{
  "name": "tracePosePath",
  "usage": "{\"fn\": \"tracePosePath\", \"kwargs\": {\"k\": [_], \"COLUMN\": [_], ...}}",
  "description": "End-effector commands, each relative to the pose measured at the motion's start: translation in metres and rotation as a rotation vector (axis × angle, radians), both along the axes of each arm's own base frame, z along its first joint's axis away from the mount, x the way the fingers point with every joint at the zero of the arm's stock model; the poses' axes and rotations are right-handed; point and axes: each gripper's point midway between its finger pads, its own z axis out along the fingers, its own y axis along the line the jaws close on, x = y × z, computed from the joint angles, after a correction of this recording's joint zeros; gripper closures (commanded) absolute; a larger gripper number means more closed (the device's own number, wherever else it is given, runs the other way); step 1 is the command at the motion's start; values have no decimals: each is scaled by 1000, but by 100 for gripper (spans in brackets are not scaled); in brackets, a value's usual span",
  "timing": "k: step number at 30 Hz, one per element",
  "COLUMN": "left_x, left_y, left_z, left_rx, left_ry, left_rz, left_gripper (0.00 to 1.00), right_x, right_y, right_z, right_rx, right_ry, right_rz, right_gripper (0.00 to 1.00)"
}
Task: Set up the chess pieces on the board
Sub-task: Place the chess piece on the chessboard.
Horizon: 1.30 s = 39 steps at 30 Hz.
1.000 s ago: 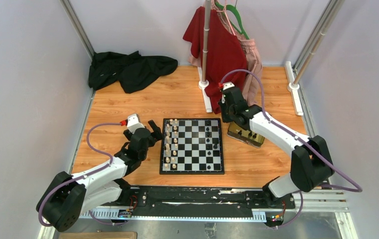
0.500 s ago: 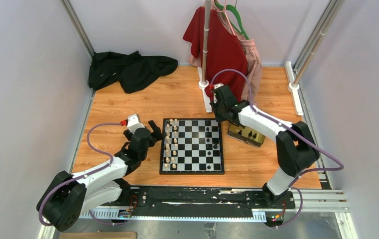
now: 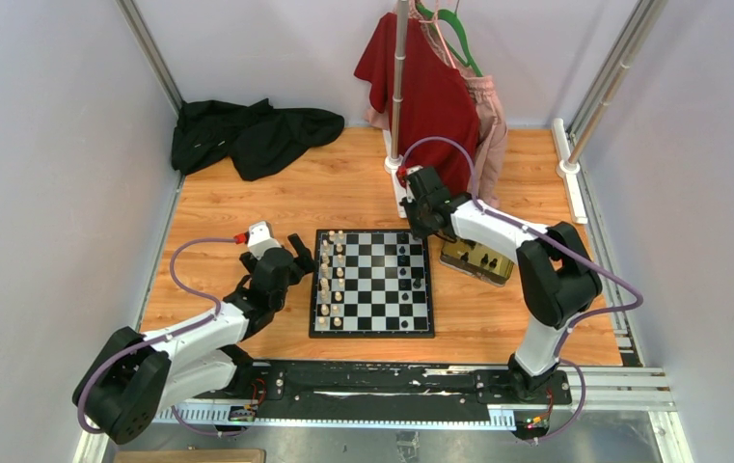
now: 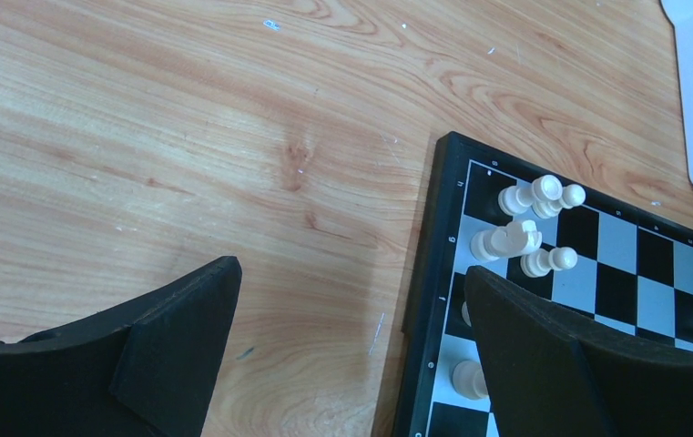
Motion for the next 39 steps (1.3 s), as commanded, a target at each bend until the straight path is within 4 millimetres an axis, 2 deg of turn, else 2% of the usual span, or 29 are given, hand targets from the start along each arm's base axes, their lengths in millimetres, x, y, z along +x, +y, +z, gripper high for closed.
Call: {"fn": "tracePosePath", "kwargs": {"k": [1,13,19,23,31,35,39], "left_x": [3,2,2,2,1,2,2], "left_y": [4,5,4,3,2,2,2], "left_z": [4,0,0,1,2,3,2], "left_rx": [5,13,9,3,-4,-2,0], "left_ry": [-25,-17,-14,-17,-22,-22,-19], "left_rz": [30,36,30,25,23,21,20], "left_gripper": [0,0,0,0,0,0,0], "right_x": [4,3,1,2,-4,-13,-24], "right_y": [11,10,10,9,-2,-19,-48], "right_z": [0,-13,-10,3,44,62,68], "right_rx": [7,-7,-7,1,15,10,-9], "right_ry": [0,17,16,-10,-98,-152,-186], "right_rz": [34,36,44,49,31,-11,-98], "right_gripper": [92,89,73,67,66,67,68]}}
